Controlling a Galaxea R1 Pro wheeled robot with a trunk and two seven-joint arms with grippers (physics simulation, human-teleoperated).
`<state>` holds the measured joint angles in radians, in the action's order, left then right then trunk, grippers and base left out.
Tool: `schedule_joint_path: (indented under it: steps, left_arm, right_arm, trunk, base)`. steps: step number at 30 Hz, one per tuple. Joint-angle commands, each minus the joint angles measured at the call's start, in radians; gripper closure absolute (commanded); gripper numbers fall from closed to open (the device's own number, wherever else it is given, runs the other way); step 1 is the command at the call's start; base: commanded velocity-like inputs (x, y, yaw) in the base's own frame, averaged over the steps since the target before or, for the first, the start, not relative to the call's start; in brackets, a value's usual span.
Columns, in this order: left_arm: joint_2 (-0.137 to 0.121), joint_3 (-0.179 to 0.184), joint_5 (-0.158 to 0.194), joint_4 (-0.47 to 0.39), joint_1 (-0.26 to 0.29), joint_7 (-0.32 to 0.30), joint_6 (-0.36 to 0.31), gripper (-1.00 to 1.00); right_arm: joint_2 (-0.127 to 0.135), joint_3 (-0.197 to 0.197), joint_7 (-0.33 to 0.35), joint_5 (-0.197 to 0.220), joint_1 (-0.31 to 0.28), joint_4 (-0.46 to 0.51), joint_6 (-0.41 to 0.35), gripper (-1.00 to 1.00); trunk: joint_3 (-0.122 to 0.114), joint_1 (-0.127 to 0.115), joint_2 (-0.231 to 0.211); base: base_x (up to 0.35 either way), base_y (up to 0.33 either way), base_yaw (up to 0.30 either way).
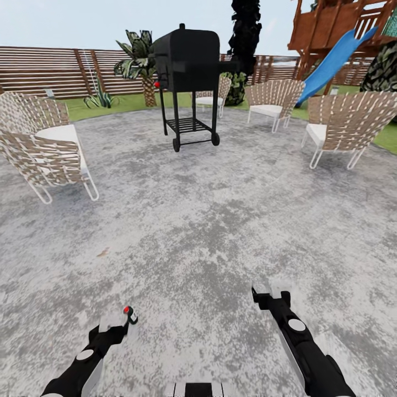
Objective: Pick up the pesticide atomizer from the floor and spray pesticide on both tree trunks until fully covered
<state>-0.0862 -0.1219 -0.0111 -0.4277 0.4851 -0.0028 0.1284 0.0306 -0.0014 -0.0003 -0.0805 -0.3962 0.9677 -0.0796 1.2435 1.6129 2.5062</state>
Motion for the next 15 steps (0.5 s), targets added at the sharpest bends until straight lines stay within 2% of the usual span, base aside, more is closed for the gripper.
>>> schedule_joint_path:
  steps: [1,9,15]
  left_arm:
    - [0.001,-0.002,-0.001,0.001,0.000,0.000,0.003,-1.00]
    - [0.000,-0.002,-0.001,0.002,0.000,0.000,0.004,-1.00]
    - [0.002,-0.001,-0.002,0.000,0.001,0.000,0.004,-1.00]
  right_arm:
    - [0.000,0.000,0.000,-0.009,0.000,0.002,-0.006,-1.00]
    - [0.000,0.000,0.000,-0.009,0.000,0.002,-0.006,-1.00]
    - [0.000,0.000,0.000,-0.009,0.000,0.002,-0.006,-1.00]
  trunk:
    - [0.006,0.000,0.001]
    - [0.050,0.004,0.002]
    - [0.060,0.004,0.002]
  base:
    - [0.000,0.000,0.000]
    - [0.000,0.000,0.000]
    - [0.000,0.000,0.000]
